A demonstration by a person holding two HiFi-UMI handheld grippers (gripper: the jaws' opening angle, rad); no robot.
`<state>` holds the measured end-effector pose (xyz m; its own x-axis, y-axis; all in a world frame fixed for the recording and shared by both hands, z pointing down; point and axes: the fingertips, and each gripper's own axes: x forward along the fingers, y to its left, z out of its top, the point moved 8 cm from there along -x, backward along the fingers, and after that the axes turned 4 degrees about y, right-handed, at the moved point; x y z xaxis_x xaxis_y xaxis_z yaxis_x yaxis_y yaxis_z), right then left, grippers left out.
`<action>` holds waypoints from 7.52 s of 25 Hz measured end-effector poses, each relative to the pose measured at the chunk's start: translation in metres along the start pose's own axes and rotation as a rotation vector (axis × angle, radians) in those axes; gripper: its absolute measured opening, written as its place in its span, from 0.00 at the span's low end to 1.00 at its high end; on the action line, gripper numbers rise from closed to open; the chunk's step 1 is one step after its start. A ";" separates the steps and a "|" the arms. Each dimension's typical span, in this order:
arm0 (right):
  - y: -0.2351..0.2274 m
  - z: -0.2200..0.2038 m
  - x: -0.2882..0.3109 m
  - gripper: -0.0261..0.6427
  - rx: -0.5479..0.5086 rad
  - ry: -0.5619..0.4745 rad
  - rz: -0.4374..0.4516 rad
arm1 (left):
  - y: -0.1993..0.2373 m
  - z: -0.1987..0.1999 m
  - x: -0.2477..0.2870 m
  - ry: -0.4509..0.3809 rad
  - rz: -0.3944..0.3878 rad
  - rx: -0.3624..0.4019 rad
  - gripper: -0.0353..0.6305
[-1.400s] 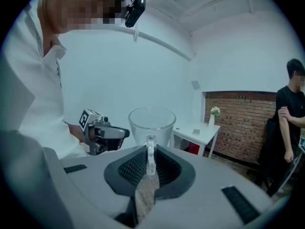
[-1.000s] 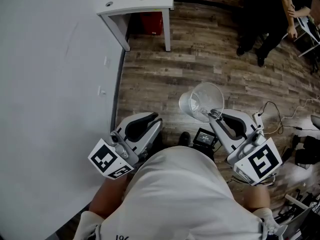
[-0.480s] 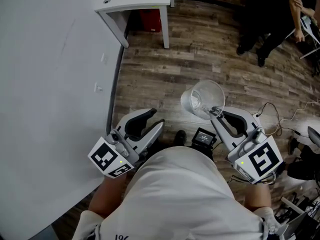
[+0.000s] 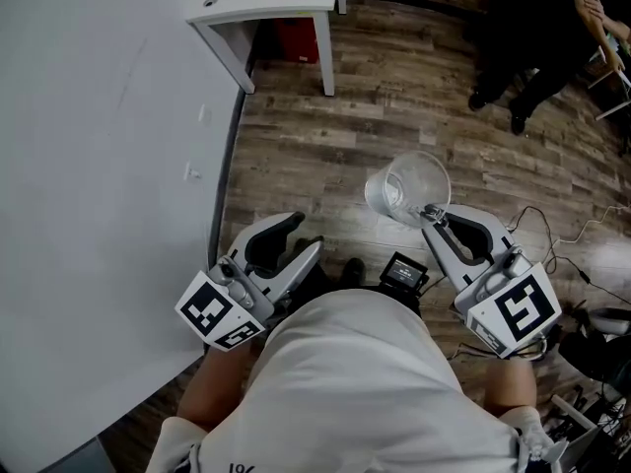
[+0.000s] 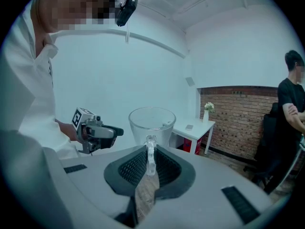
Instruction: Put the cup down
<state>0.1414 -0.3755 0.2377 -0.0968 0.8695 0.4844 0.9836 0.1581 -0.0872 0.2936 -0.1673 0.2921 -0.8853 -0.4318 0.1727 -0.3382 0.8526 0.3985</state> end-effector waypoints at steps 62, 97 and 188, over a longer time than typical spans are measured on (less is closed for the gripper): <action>-0.198 0.136 0.275 0.10 -0.073 0.029 0.042 | 0.319 0.118 0.092 -0.093 0.087 0.002 0.31; -0.180 0.175 0.263 0.10 -0.028 0.018 -0.004 | 0.315 0.169 0.063 -0.025 0.085 0.036 0.31; -0.270 0.109 0.589 0.10 -0.242 0.169 0.117 | 0.506 0.096 0.165 0.121 0.292 -0.075 0.31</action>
<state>-0.1976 0.1455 0.4517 0.0256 0.7818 0.6230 0.9962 -0.0718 0.0491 -0.0544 0.2206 0.4361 -0.8955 -0.2080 0.3936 -0.0470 0.9234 0.3810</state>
